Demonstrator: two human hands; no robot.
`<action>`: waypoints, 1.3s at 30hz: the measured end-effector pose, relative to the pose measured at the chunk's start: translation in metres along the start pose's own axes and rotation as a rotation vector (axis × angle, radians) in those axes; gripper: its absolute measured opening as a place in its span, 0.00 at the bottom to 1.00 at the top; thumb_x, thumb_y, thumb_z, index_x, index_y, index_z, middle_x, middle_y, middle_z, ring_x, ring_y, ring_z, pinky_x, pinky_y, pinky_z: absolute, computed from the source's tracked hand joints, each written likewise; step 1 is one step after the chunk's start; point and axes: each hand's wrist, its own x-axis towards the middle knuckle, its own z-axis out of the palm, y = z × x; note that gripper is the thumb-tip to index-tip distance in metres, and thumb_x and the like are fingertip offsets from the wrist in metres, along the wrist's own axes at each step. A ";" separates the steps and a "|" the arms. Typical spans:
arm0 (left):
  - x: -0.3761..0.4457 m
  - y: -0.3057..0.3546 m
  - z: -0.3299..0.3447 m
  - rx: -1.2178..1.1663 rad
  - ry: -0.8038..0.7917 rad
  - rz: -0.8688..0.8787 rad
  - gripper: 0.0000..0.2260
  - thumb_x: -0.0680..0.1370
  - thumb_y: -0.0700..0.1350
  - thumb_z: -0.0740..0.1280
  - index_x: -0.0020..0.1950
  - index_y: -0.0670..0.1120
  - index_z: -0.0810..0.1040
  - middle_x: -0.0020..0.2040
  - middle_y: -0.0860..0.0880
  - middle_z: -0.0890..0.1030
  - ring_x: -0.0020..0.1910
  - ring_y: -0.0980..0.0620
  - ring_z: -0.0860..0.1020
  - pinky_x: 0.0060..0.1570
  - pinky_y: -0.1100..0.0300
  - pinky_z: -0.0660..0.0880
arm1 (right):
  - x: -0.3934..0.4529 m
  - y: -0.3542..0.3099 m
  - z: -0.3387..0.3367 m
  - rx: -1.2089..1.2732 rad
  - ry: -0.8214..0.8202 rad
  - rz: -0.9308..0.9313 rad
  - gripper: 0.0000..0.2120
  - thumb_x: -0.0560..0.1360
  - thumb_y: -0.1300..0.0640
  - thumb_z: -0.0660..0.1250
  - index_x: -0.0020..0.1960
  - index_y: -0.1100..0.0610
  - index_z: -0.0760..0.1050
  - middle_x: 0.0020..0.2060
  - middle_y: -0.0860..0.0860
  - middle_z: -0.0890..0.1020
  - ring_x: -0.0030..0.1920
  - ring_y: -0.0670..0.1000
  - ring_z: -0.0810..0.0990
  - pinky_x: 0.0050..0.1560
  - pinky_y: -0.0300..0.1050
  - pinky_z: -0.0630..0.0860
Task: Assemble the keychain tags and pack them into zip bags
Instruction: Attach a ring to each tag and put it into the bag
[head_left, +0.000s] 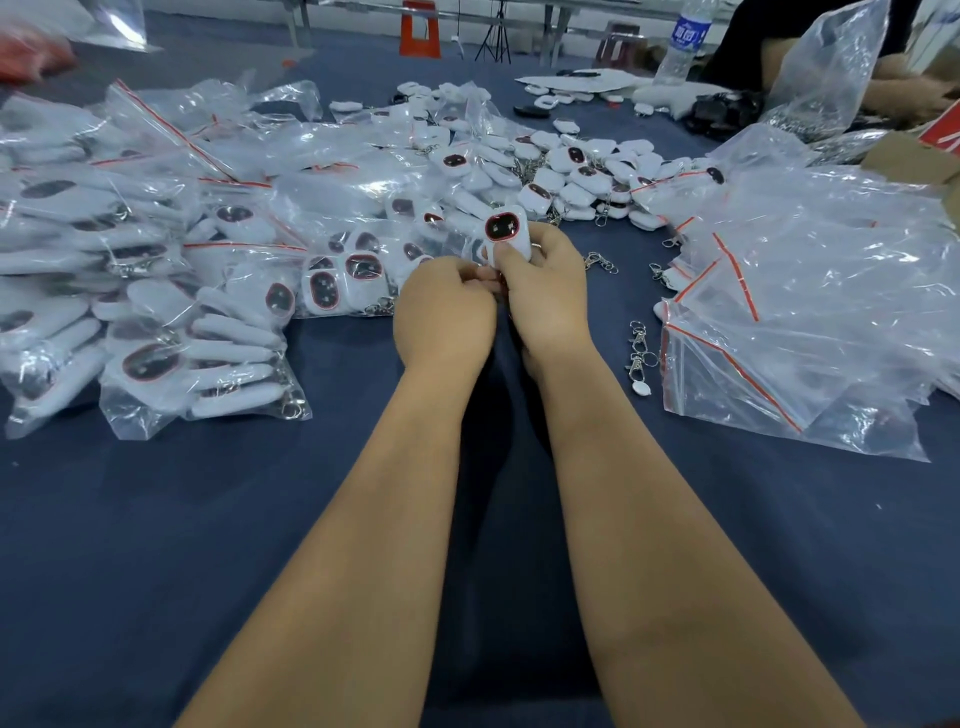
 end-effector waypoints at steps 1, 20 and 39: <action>0.000 0.000 -0.002 -0.102 -0.005 -0.027 0.13 0.75 0.39 0.60 0.48 0.50 0.84 0.41 0.52 0.82 0.40 0.51 0.78 0.35 0.60 0.69 | 0.000 0.000 0.000 0.019 -0.008 -0.005 0.07 0.79 0.61 0.67 0.56 0.62 0.75 0.40 0.54 0.81 0.34 0.45 0.81 0.39 0.37 0.78; 0.004 0.000 -0.011 -0.614 -0.032 -0.094 0.13 0.77 0.41 0.63 0.32 0.47 0.74 0.26 0.55 0.72 0.27 0.57 0.70 0.32 0.63 0.67 | 0.003 0.002 -0.007 0.050 -0.099 0.066 0.09 0.74 0.70 0.63 0.51 0.62 0.78 0.33 0.52 0.81 0.30 0.46 0.78 0.34 0.37 0.73; 0.003 -0.004 -0.002 -0.367 -0.033 -0.029 0.11 0.75 0.54 0.60 0.40 0.51 0.79 0.40 0.51 0.81 0.41 0.50 0.78 0.50 0.50 0.75 | 0.002 0.005 -0.007 -0.041 -0.170 0.061 0.11 0.75 0.70 0.65 0.55 0.59 0.75 0.38 0.53 0.83 0.39 0.50 0.81 0.45 0.43 0.78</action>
